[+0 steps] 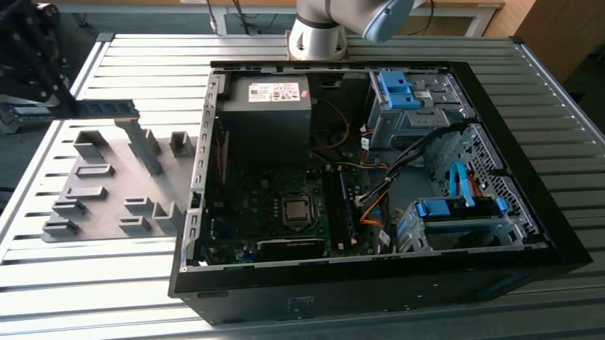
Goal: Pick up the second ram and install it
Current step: 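Pick up the second ram and move it above second insertion slot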
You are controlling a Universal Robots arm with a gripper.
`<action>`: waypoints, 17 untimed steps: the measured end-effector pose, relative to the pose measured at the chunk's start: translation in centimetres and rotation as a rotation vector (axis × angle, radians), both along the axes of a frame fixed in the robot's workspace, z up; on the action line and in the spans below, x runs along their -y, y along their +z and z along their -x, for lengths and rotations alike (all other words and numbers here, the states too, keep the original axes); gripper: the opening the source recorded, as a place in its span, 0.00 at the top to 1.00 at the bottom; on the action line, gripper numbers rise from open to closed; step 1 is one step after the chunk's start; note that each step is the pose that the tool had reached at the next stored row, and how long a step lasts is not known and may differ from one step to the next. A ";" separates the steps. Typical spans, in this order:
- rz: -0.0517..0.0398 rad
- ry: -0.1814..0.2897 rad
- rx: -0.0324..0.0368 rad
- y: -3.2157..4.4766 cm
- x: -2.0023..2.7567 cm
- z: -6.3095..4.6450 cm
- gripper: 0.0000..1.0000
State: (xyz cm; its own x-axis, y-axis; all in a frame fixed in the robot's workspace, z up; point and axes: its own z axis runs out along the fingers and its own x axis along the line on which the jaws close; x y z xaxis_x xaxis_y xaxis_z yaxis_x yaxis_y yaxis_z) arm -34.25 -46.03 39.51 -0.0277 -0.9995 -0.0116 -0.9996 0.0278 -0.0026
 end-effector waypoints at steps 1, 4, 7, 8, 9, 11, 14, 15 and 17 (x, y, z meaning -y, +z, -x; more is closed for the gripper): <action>0.0000 0.000 0.0000 0.00 0.00 -0.4 0.86; 0.0000 0.000 0.0000 0.00 -0.02 -1.8 0.86; 0.0000 0.000 0.0001 -0.01 -0.03 -3.2 0.86; 0.0000 0.000 0.0000 -0.01 -0.04 -3.6 0.86; 0.0001 0.000 -0.0001 0.00 -0.04 -4.1 0.86; -0.0001 0.000 0.0000 -0.02 -0.05 -4.9 0.86; 0.0001 0.000 -0.0001 -0.01 -0.06 -6.2 0.86; 0.0001 0.000 0.0000 -0.02 -0.07 -6.6 0.86; 0.0000 0.000 0.0001 -0.03 -0.07 -7.3 0.86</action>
State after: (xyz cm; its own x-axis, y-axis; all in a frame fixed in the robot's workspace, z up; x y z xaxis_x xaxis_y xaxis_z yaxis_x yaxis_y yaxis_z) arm -26.94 -45.96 39.48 -0.0277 -0.9995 -0.0117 -0.9996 0.0278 -0.0027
